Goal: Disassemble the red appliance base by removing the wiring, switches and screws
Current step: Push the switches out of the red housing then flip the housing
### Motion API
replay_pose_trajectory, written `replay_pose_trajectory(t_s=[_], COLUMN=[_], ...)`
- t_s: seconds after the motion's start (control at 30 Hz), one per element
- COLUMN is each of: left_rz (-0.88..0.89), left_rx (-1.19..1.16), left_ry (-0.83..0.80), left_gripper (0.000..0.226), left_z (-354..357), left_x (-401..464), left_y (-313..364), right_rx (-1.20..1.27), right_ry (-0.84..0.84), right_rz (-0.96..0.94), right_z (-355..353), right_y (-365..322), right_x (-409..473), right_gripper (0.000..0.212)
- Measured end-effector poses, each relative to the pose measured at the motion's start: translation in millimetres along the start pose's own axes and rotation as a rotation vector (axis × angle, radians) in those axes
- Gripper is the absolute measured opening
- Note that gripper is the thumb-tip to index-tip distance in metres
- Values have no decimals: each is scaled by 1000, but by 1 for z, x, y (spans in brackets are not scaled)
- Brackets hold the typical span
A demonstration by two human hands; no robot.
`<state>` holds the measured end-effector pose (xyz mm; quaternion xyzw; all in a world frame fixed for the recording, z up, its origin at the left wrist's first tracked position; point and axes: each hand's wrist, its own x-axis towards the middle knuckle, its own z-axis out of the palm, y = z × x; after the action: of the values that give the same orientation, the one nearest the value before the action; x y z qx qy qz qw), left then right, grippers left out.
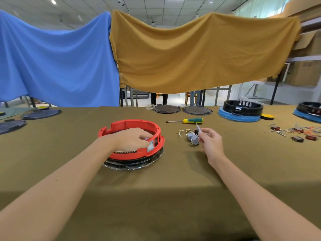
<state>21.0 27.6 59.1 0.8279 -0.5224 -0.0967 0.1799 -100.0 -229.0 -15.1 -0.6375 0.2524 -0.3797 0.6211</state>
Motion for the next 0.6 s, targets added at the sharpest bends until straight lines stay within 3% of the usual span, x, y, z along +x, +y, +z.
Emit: replay_pose_trajectory(t_s=[0.1,0.23,0.33,0.5,0.6], left_rz=[-33,-213,-175,-77,-48], left_rx=[109,197,335,139,13], left_ry=[4,474,637,460,359], left_gripper=[19,31,29,28,27], left_z=[0,38,58,36,18], left_x=[3,-6,-7,-4,-4], left_y=[-2,-7,-9,-20,-27], right_rx=[119,154,107,125,121], right_ry=[-75,-125,-180,-238,-241], right_rz=[-23,-32,-33,-22,-19], right_z=[-4,-5,-5,-5,-3], right_y=[-2,-3,0,3,3], right_x=[-3,-5,-4,-2,-1], right_gripper=[15,11,13,14,28])
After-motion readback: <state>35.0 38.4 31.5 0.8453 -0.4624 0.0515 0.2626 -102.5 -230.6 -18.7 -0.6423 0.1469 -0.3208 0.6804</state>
